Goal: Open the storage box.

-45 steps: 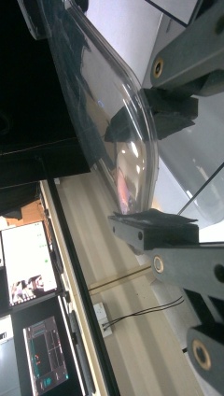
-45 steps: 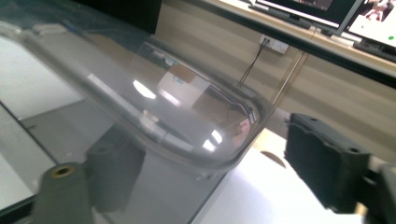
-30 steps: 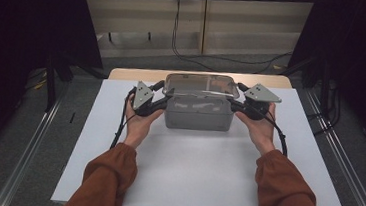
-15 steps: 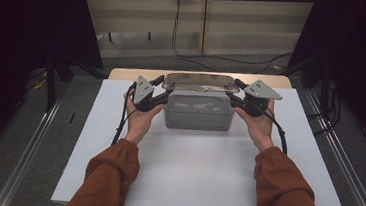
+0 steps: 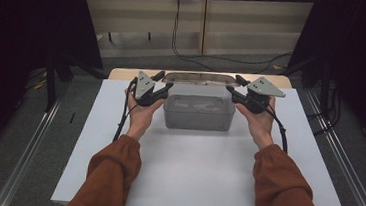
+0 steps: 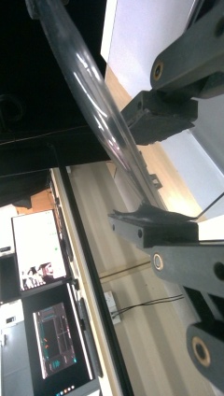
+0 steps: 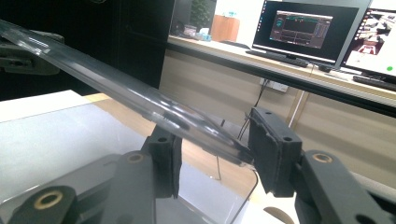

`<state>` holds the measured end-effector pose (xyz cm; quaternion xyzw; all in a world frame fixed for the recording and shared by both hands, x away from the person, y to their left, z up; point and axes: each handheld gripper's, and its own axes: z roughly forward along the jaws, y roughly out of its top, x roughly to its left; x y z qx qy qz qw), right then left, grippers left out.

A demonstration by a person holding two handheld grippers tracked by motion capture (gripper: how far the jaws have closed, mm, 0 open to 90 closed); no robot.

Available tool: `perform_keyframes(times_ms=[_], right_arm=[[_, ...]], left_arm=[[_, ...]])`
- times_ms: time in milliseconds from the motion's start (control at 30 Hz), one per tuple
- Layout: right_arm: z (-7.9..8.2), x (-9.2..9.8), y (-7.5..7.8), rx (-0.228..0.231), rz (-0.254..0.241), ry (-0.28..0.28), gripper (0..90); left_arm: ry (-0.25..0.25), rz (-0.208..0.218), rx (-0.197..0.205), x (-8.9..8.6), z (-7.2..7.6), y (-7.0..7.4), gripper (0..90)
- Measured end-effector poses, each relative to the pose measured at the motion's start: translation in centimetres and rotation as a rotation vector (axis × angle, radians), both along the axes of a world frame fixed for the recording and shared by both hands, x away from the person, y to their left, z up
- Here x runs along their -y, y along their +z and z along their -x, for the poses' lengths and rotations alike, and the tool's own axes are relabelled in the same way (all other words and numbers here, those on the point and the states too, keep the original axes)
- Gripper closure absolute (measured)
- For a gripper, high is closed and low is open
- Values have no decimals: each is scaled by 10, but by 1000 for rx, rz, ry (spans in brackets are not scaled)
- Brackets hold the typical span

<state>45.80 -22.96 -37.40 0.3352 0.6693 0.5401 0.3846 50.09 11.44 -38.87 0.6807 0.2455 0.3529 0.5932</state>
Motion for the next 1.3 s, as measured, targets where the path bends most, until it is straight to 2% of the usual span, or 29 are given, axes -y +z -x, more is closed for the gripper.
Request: perform_keyframes(times_ms=[167,400,567,633,700,833,1033,1300], right_arm=[[-4,1,4,4,-17,0,561],[-8,3,9,5,-15,1,579],[-11,5,12,8,-22,4,592],[-13,6,13,2,-34,13,585],[-15,7,13,-4,-39,15,583],[-19,9,15,-1,-41,8,570],[-27,7,11,-2,-21,-1,576],[-38,16,5,-6,-8,-37,570]], left_arm=[[6,2,-5,-1,-6,4,545],[17,0,-20,1,-14,5,540],[8,-2,-19,2,-17,7,600],[6,-8,-18,3,-19,7,613],[2,8,-34,3,-21,7,617],[6,2,-28,3,-24,10,632],[10,16,-47,2,-26,10,645],[14,21,-71,0,-31,9,669]])
